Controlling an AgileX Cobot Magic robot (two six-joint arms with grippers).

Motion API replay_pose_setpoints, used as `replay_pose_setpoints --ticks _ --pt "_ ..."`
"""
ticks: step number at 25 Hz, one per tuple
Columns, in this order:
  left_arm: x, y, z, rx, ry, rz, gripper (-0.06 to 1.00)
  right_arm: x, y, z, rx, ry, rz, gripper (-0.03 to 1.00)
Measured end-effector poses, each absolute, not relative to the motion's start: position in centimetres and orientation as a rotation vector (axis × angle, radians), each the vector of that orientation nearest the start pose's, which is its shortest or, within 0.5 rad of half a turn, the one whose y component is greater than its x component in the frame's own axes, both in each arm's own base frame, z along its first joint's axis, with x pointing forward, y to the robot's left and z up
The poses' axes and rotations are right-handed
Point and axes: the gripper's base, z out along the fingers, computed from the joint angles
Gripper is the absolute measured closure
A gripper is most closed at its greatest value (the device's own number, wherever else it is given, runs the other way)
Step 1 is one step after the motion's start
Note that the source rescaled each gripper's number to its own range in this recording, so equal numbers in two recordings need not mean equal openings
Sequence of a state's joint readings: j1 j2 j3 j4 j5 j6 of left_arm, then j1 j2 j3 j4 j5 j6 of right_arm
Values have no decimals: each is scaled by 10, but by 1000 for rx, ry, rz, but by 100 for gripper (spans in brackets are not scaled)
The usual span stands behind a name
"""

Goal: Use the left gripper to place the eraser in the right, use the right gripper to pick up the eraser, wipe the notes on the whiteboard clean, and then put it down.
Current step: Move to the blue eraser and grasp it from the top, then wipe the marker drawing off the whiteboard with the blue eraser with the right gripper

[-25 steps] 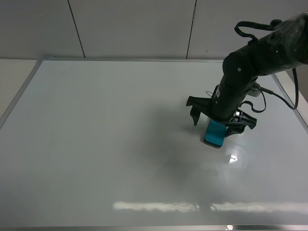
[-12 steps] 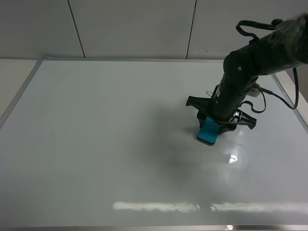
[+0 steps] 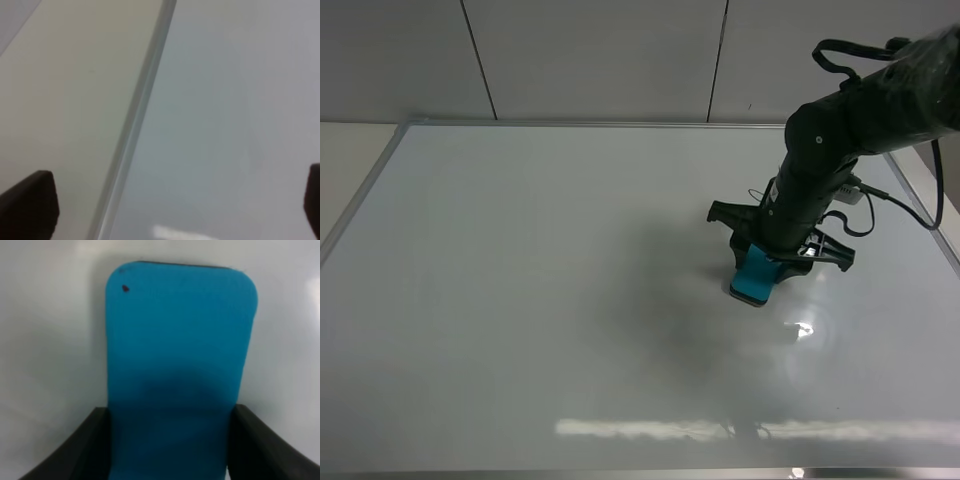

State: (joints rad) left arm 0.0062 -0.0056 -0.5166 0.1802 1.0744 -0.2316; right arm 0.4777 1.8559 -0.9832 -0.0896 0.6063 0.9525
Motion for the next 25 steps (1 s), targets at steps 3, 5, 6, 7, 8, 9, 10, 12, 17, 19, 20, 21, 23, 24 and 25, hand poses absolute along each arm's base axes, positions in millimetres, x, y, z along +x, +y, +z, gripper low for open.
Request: replay_pose_setpoints --ticks 3,5,6,7,8,9,10,12,17,19,20,21,23,24,25 --pt "-9 14 282 -252 2008 73 -6 290 145 139 603 2895 120 97" --pt "-9 14 282 -252 2008 73 -6 290 145 144 600 2884 131 97" --pt "-9 14 282 -252 2008 73 -6 290 144 146 590 2877 134 97" --pt "-9 14 282 -252 2008 73 -6 291 144 148 570 2868 135 97" --pt "-9 14 282 -252 2008 73 -6 291 144 149 548 2861 133 97" --pt "-9 14 282 -252 2008 73 -6 292 143 150 520 2856 128 97" --pt "-9 14 282 -252 2008 73 -6 292 143 152 485 2853 121 97" --pt "-9 14 282 -252 2008 73 -6 291 142 153 440 2860 108 97" --pt "-9 14 282 -252 2008 73 -6 286 137 161 195 2905 24 97" --pt "-9 14 282 -252 2008 73 -6 285 136 163 117 2912 -2 97" --pt "-9 14 282 -252 2008 73 -6 283 133 168 -32 2913 -43 97" --pt "-9 14 282 -252 2008 73 -6 282 132 171 -105 2912 -62 97" --pt "-9 14 282 -252 2008 73 -6 280 131 177 -210 2900 -82 97" --pt "-9 14 282 -252 2008 73 -6 279 130 180 -255 2890 -87 97" --pt "-9 14 282 -252 2008 73 -6 279 130 180 -255 2890 -87 97"
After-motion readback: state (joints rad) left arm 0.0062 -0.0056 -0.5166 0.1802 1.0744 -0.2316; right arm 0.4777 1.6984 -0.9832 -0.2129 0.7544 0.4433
